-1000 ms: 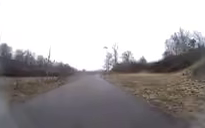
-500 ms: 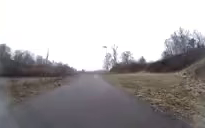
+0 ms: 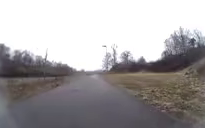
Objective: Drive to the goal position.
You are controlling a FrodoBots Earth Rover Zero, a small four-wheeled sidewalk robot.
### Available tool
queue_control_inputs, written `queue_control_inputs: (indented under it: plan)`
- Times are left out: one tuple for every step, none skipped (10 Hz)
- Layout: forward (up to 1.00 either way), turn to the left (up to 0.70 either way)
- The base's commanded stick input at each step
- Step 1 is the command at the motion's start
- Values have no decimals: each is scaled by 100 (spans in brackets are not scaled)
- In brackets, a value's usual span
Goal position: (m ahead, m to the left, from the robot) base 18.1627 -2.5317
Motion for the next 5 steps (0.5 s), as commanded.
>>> queue_control_inputs:
  plan:
    - [70, 0]
    - [70, 0]
    - [70, 0]
    - [70, 0]
    - [70, 0]
